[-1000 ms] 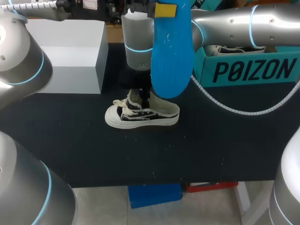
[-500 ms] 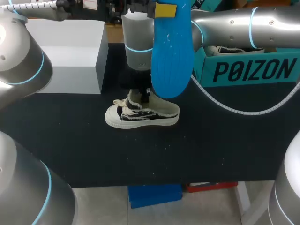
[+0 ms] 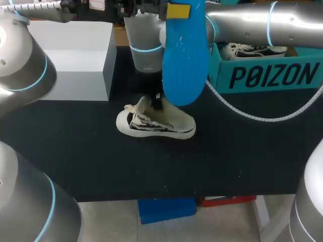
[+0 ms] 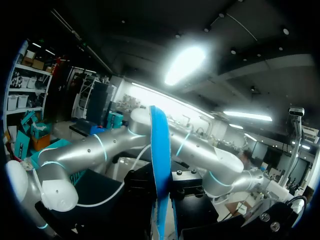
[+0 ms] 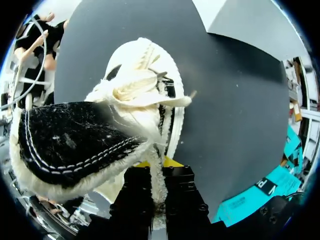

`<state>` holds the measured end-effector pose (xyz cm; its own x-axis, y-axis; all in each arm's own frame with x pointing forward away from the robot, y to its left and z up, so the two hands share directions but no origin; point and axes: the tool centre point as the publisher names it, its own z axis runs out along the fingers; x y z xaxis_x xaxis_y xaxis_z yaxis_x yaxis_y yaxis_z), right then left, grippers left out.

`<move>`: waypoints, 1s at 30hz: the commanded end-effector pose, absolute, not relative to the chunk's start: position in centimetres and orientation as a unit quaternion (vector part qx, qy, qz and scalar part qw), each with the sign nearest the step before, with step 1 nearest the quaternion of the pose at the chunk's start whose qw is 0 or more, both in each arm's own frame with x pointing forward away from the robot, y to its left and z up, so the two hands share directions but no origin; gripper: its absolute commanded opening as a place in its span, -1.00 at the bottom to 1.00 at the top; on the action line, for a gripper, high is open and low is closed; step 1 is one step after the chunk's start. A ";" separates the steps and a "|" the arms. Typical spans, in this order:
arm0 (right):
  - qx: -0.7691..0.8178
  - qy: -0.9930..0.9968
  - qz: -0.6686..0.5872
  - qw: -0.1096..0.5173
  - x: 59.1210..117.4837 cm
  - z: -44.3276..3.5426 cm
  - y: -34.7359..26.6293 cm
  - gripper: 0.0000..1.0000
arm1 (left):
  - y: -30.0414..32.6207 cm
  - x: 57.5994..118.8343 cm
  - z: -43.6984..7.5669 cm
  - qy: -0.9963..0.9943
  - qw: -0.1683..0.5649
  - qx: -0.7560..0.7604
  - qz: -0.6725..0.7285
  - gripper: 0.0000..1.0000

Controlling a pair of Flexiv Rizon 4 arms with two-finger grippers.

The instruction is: Take the shoe out of the shoebox, open the shoe tongue, remove and reinsert the insole, then place the shoe into the shoebox

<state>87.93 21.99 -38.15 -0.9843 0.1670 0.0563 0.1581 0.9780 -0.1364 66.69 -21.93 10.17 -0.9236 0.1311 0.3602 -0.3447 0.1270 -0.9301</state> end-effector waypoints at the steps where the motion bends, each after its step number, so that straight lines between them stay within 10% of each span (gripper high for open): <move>1: -0.224 -0.970 0.087 0.037 87.2 -33.2 21.2 -1.00 | -22.1 66.7 10.2 -0.730 0.181 0.074 0.655 -1.00; 15: -0.657 -0.752 0.045 0.034 86.2 -31.2 16.5 -1.00 | -22.1 66.7 10.2 -0.730 0.181 0.074 0.655 -1.00; 30: -0.766 -0.643 -0.010 0.001 88.6 -33.5 16.8 -1.00 | -22.1 66.7 10.2 -0.730 0.181 0.074 0.655 -1.00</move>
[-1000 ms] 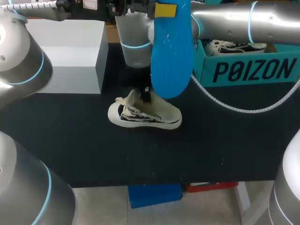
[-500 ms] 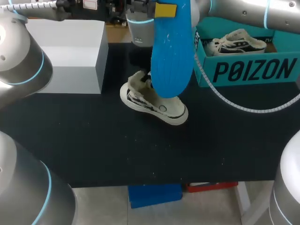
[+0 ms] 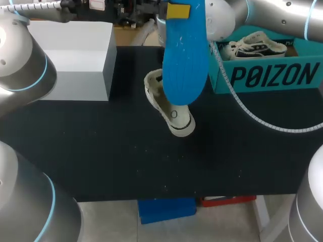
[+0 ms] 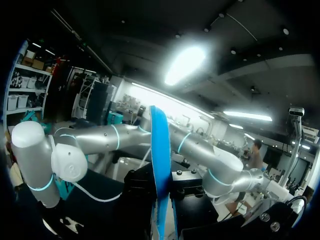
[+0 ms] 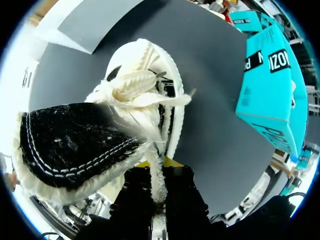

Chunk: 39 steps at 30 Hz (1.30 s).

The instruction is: Take the shoe out of the shoebox, open the shoe tongue, remove and reinsert the insole, then place the shoe into the shoebox

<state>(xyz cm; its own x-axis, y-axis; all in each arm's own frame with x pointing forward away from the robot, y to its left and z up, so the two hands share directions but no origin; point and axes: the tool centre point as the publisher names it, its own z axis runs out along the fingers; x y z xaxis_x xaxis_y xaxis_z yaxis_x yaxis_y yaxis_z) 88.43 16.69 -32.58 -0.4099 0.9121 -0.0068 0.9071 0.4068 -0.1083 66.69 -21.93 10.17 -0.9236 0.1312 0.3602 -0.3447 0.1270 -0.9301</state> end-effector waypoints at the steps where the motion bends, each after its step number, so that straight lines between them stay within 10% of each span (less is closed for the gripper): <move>1: -0.769 -0.639 -0.009 -0.003 88.7 -33.8 16.9 -1.00 | -22.1 66.7 10.2 -0.730 0.181 0.074 0.655 -1.00; 39: -0.704 -0.709 0.000 -0.030 88.9 -39.8 18.0 -1.00 | -22.1 66.7 10.2 -0.730 0.181 0.074 0.655 -1.00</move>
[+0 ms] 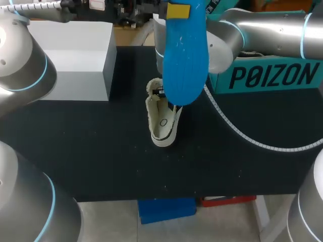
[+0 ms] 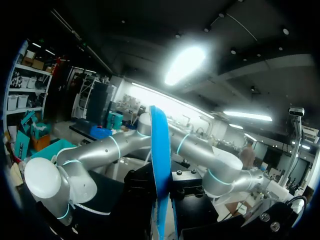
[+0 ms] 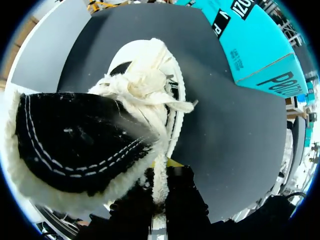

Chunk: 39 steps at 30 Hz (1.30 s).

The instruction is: Take the shoe out of the shoebox, open the shoe tongue, remove and reinsert the insole, then place the shoe into the shoebox

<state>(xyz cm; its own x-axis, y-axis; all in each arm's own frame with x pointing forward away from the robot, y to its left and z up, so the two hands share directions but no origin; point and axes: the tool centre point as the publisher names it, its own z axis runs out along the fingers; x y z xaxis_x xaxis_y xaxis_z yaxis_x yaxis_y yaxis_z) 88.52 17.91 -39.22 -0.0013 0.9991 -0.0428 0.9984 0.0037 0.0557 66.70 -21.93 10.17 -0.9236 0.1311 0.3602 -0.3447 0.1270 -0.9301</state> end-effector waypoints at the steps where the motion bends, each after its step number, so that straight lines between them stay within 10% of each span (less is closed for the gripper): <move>1: 0.701 0.712 0.002 0.025 89.0 -40.0 18.0 -1.00 | -22.1 66.7 10.2 -0.730 0.181 0.074 0.655 -1.00; 2: 0.702 0.711 -0.001 0.026 89.1 -40.2 17.9 -1.00 | -22.1 66.7 10.2 -0.730 0.181 0.074 0.655 -1.00; 3: 0.707 0.707 -0.002 0.018 89.0 -40.4 17.6 1.00 | -22.1 66.7 10.2 -0.730 0.181 0.074 0.655 -1.00; 21: 0.664 0.683 0.272 -0.136 86.8 -33.1 16.8 1.00 | -22.1 66.7 10.2 -0.730 0.181 0.074 0.655 -1.00; 39: 0.666 0.665 0.292 -0.171 85.8 -32.4 16.3 1.00 | -22.1 66.7 10.2 -0.730 0.181 0.074 0.655 -1.00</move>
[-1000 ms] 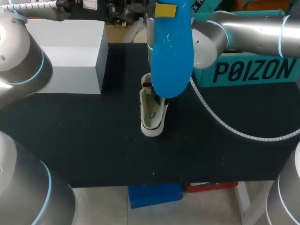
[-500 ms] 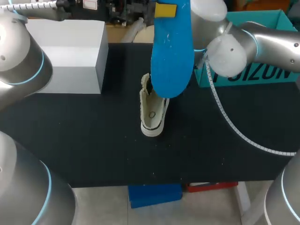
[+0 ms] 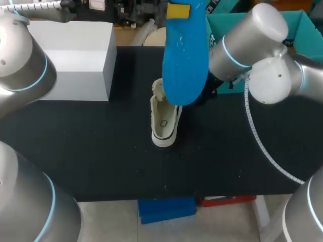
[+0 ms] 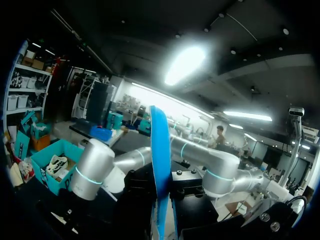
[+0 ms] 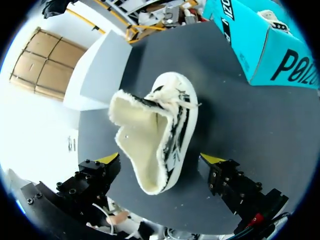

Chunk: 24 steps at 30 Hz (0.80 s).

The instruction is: Take the shoe out of the shoebox, open the shoe tongue, remove and reinsert the insole, then place the shoe into the shoebox

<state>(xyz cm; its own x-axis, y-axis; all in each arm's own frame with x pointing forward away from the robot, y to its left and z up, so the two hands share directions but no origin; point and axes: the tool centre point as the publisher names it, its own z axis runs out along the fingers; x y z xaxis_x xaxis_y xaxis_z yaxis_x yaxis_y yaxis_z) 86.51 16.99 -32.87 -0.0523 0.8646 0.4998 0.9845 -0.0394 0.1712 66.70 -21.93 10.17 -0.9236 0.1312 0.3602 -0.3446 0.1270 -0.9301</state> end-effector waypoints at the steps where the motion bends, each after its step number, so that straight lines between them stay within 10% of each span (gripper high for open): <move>1: -0.664 -0.659 -0.305 0.179 85.5 -32.0 16.2 1.00 | -22.1 66.7 10.2 -0.730 0.181 0.074 0.655 -1.00; 24: -0.529 -0.531 -0.539 0.385 86.1 -26.4 15.8 1.00 | -22.1 66.7 10.2 -0.730 0.181 0.074 0.655 -1.00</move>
